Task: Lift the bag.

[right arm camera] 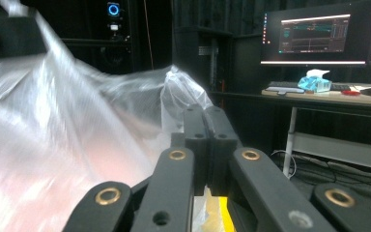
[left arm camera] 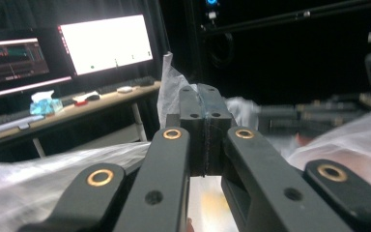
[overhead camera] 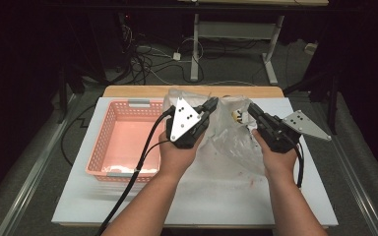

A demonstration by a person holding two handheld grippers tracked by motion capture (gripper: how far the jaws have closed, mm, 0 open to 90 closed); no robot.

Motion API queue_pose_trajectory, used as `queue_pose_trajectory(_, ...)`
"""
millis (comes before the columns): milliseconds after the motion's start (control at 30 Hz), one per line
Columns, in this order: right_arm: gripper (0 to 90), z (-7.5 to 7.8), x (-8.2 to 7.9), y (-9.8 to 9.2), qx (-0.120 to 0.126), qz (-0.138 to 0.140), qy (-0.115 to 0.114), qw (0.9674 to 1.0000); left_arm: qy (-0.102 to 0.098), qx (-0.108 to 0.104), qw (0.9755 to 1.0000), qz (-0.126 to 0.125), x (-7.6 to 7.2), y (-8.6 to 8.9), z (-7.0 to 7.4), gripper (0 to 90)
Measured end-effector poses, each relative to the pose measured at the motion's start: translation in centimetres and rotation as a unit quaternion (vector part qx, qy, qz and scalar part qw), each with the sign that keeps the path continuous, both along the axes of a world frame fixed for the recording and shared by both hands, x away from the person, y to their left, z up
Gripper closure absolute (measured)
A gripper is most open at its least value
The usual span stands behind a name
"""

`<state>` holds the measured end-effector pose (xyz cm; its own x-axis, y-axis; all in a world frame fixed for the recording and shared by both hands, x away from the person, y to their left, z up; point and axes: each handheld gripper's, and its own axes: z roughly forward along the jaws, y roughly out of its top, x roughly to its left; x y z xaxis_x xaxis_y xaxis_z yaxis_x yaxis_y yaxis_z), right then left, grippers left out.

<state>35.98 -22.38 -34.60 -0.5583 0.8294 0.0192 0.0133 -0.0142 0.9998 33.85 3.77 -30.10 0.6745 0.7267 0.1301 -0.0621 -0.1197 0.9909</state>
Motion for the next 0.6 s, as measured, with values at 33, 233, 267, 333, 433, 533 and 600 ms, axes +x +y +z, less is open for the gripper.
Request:
queue_pose_trajectory(33, 90.0, 0.0, 0.0, 0.2, -0.001, 0.001, 0.0, 1.0, -0.003, 0.0, 1.0, -0.001, 0.1, -0.1, 0.4, 88.3)
queue_pose_trajectory(233, 90.0, 1.0, -0.5, 0.6, 0.002, 0.006, -0.018, 0.9998, -0.024, 0.0, 0.9997, -0.002, 0.3, -0.5, 2.3, 88.4)
queue_pose_trajectory(267, 90.0, 1.3, -0.6, 0.6, 0.005, 0.006, -0.022, 0.9997, -0.026, 0.0, 0.9997, -0.002, 0.3, -0.5, 2.6, 88.3)
queue_pose_trajectory(333, 90.0, 2.2, -0.8, 0.5, 0.006, 0.006, -0.032, 0.9994, -0.03, -0.006, 0.9995, -0.003, 0.4, -0.5, 3.1, 88.3)
queue_pose_trajectory(433, 90.0, 4.0, -0.9, 0.3, 0.01, 0.003, -0.049, 0.9988, -0.035, -0.004, 0.9994, 0.001, 0.8, -0.5, 3.8, 88.4)
queue_pose_trajectory(533, 90.0, 5.6, -0.7, 0.0, 0.014, -0.005, -0.064, 0.9978, -0.035, -0.01, 0.9993, 0.005, 1.4, -0.4, 4.4, 88.4)
queue_pose_trajectory(600, 90.0, 6.5, -0.5, -0.1, 0.02, -0.01, -0.071, 0.9972, -0.036, -0.014, 0.9992, 0.005, 1.8, -0.5, 4.8, 88.4)
